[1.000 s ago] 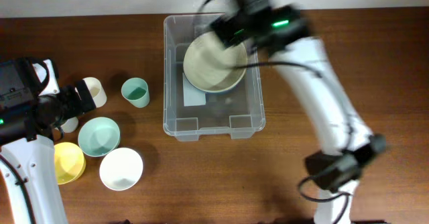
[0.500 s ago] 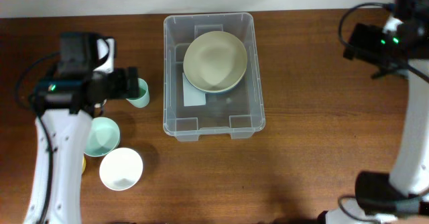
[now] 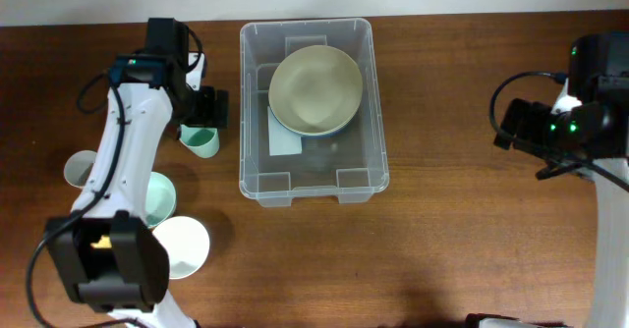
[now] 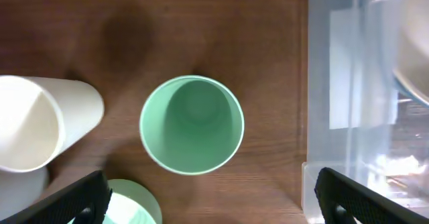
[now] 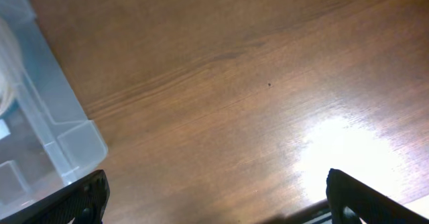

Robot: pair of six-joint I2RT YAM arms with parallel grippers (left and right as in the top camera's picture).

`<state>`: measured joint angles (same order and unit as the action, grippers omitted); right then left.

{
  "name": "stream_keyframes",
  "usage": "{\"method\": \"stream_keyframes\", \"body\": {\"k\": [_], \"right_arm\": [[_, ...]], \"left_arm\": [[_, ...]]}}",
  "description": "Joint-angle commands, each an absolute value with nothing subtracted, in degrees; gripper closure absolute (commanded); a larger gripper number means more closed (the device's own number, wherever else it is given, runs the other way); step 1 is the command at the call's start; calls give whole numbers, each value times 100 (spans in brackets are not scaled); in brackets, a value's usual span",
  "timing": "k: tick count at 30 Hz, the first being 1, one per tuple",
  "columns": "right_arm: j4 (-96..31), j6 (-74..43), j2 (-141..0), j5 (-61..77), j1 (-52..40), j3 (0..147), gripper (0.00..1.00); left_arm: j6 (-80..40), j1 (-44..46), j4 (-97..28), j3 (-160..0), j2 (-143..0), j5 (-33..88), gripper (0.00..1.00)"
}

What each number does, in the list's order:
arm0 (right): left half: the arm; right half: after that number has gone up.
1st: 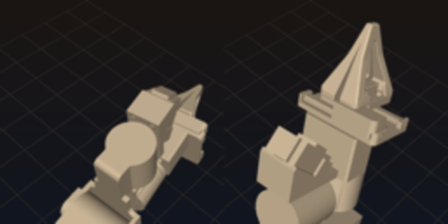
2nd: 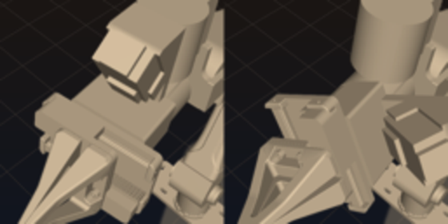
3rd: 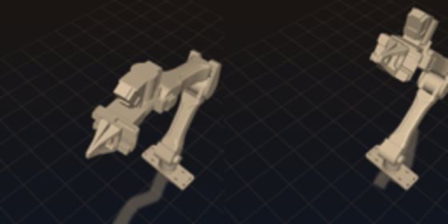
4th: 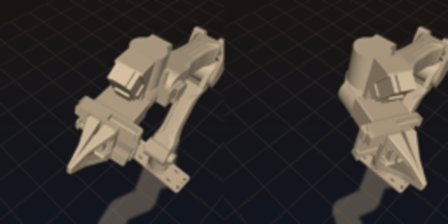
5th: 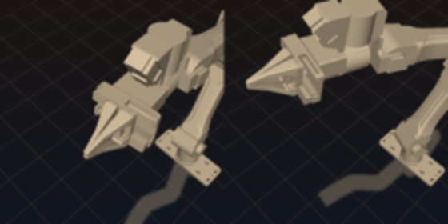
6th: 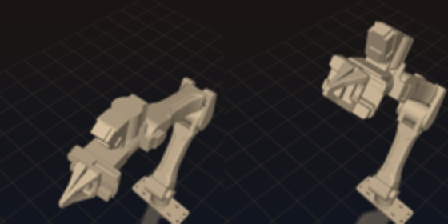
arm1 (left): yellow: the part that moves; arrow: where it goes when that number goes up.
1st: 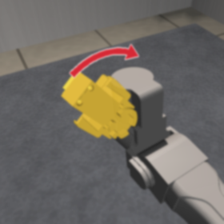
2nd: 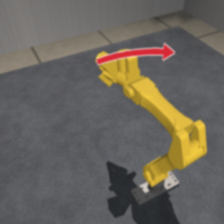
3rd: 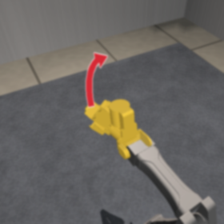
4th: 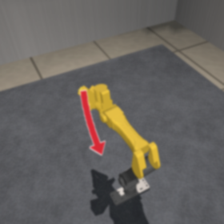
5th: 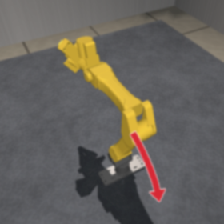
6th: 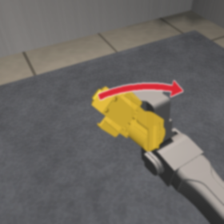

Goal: Pack container
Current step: 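Grasp the mint green cup with the left gripper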

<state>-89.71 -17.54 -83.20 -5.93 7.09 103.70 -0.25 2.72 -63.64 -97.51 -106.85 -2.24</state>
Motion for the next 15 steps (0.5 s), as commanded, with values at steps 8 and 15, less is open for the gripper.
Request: {"method": "stream_keyframes", "body": {"k": [8, 15], "right_arm": [[-8709, -1715, -8331, -624, 731, 10088, 1], [-8709, -1695, -8331, -624, 731, 10088, 1]], "left_arm": [[-43, 248, -6167, -9894, -11452, 30, 1], [-43, 252, -6064, -9894, -11957, 67, 1]]}}
